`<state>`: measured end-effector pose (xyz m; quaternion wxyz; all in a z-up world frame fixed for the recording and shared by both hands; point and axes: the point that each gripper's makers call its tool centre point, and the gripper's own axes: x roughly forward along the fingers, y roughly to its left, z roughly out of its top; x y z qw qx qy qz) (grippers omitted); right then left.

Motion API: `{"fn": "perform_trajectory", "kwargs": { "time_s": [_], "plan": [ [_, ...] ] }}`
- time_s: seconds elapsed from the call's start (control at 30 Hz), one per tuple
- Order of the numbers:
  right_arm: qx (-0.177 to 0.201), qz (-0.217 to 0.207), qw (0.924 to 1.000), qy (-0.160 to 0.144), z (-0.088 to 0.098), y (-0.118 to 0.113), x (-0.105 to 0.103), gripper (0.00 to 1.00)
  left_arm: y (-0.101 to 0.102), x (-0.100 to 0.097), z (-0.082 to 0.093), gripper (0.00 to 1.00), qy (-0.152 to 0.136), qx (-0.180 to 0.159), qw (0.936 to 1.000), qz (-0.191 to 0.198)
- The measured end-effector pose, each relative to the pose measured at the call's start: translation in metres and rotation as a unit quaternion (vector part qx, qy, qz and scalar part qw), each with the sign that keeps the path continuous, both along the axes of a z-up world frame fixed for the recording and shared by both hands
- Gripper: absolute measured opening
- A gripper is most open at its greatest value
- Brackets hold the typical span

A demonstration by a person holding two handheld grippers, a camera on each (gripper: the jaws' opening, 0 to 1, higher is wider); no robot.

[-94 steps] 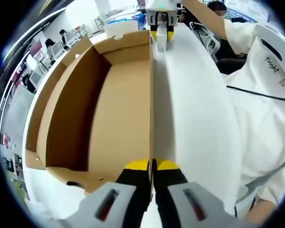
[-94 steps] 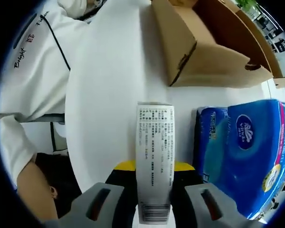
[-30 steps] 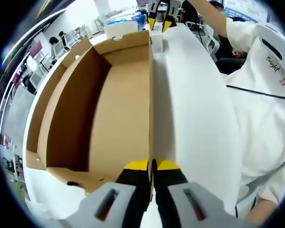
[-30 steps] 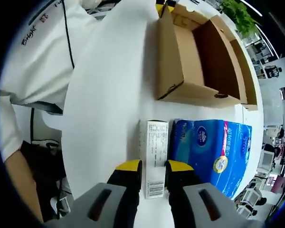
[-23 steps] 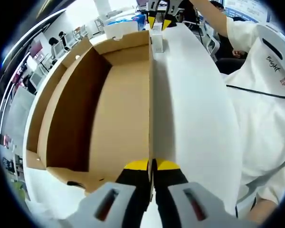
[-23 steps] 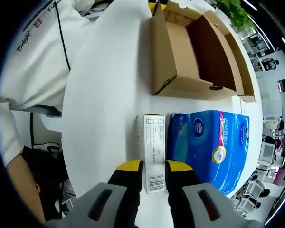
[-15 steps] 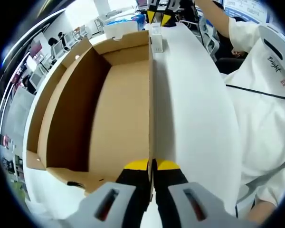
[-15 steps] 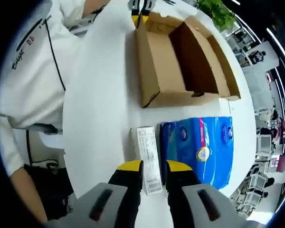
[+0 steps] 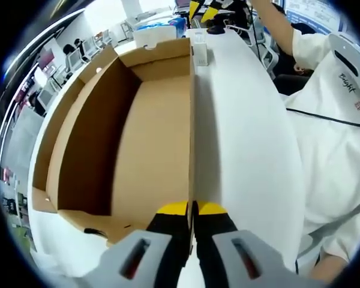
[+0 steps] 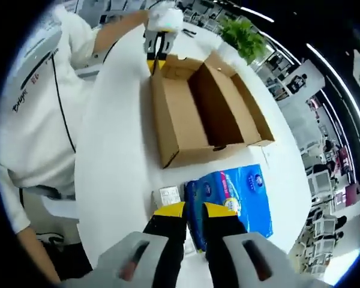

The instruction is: Operate the shoe box by opening the lid, removing the specified soft item, and placing it in the target area until the item is outside and the box remains undamaged.

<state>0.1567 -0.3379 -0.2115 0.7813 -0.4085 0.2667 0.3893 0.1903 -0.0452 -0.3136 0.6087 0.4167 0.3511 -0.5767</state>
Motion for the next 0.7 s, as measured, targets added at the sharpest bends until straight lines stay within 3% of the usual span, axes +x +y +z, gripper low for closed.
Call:
{"fn": "perform_trajectory", "kwargs": {
  "time_s": [0.13,0.27,0.3,0.33,0.4,0.47,0.53,0.57,0.6,0.63,0.67,0.7],
  "plan": [
    [0.055,0.014,0.9976,-0.041,0.009,0.015,0.000,0.04,0.001,0.000,0.001,0.02,-0.004,-0.003,1.0000,-0.001],
    [0.113,-0.034,0.9901,-0.076,0.012,0.009,0.012,0.05,0.000,0.001,0.001,0.02,-0.001,-0.003,1.0000,-0.001],
    [0.134,-0.054,0.9853,-0.092,0.014,0.006,0.017,0.05,0.000,0.001,0.001,0.01,0.000,-0.001,1.0000,-0.001],
    [0.191,-0.103,0.9670,-0.133,0.024,0.001,0.029,0.05,0.000,0.000,0.000,0.01,0.000,0.002,1.0000,-0.006],
    [0.232,-0.144,0.9482,-0.162,0.025,-0.008,0.038,0.08,0.000,-0.001,0.000,0.01,0.000,0.003,1.0000,-0.007],
    [0.234,-0.175,0.9418,-0.166,0.024,-0.016,0.041,0.09,0.000,0.000,0.000,0.01,0.002,0.003,1.0000,-0.004],
    [0.279,-0.198,0.9271,-0.153,0.027,-0.020,0.041,0.13,0.000,0.000,0.001,0.01,0.003,0.000,1.0000,-0.004],
    [0.309,-0.214,0.9134,-0.157,0.033,-0.024,0.042,0.15,0.000,0.000,0.001,0.01,0.004,0.000,1.0000,-0.003],
    [0.322,-0.222,0.9052,-0.166,0.037,-0.028,0.043,0.15,0.000,0.000,0.001,0.01,0.006,0.001,1.0000,-0.002],
    [0.353,-0.223,0.8907,-0.179,0.046,-0.028,0.042,0.15,0.000,0.000,0.000,0.01,0.006,0.002,1.0000,-0.002],
    [0.360,-0.215,0.8900,-0.179,0.047,-0.026,0.041,0.15,0.000,0.000,0.000,0.01,0.005,0.002,1.0000,-0.001],
    [0.385,-0.208,0.8818,-0.176,0.051,-0.022,0.037,0.16,0.000,0.000,0.000,0.01,0.004,0.003,1.0000,0.000]
  ]
}}
